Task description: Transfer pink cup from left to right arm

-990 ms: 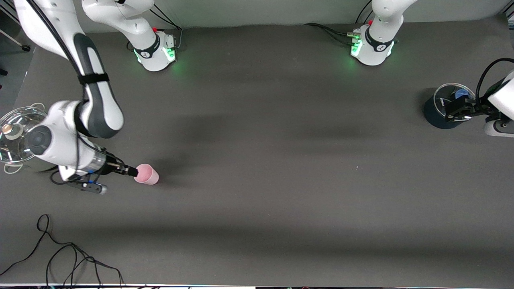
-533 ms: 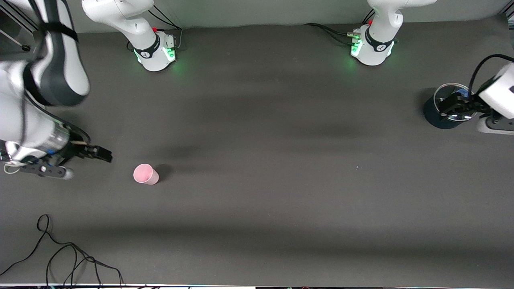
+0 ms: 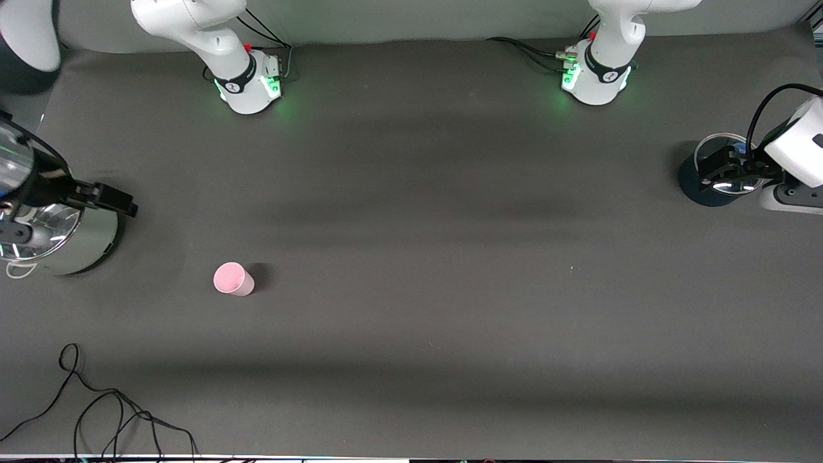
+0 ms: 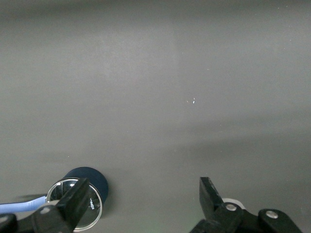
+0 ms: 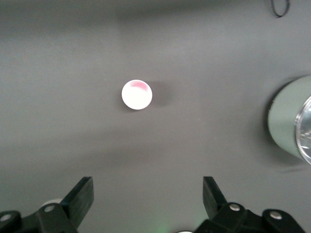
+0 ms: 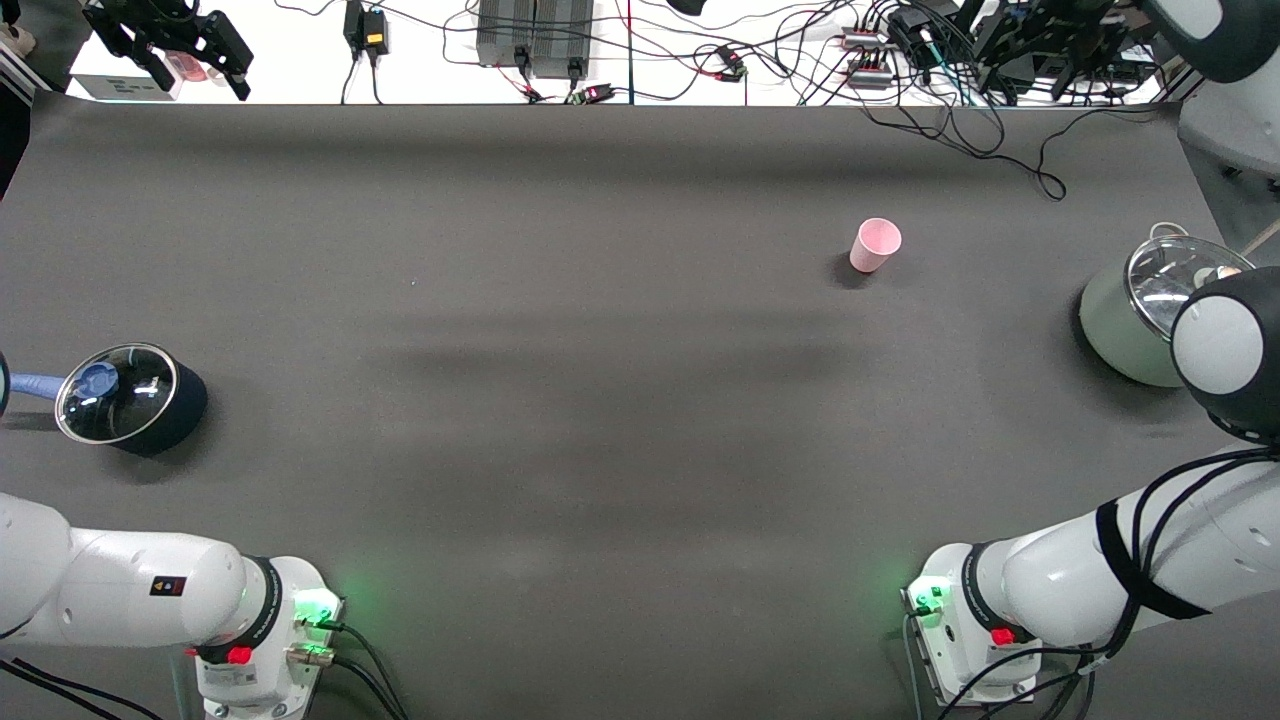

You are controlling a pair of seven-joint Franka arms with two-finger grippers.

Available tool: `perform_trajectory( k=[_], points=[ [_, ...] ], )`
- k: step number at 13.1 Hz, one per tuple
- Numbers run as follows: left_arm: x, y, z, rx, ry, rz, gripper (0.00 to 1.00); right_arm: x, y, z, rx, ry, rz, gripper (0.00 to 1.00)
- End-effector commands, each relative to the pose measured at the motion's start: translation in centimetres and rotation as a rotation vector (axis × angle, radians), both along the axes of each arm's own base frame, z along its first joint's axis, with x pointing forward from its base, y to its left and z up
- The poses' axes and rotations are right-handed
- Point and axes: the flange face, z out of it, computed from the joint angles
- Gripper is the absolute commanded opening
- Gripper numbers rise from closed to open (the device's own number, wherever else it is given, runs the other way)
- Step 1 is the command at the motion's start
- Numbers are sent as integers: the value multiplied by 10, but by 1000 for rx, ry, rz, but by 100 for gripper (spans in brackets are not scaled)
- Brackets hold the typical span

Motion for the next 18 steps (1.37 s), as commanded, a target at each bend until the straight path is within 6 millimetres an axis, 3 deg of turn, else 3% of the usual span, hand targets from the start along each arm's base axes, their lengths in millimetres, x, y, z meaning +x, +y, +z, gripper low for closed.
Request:
perform_trajectory(
  k=[1, 3, 5, 7, 14, 18],
  points=[
    [-8, 0, 4, -10, 2, 3, 100, -11, -8, 37, -46, 1, 11, 99],
    [-6, -2, 2, -9, 0, 1, 100, -14, -17, 40, -44, 3, -3, 99],
    [-4, -3, 0, -9, 0, 1, 100, -10, -16, 24, -47, 34, -3, 100],
    [-3, -5, -1, -9, -6, 7, 100, -9, -15, 22, -49, 39, -1, 100],
    [0, -6, 4, -13, -18, 13, 100, -13, -15, 21, -46, 55, 1, 100],
    [-1, -10, 4, -12, -16, 73, 100, -19, -26, 24, -24, 52, -7, 100]
  ],
)
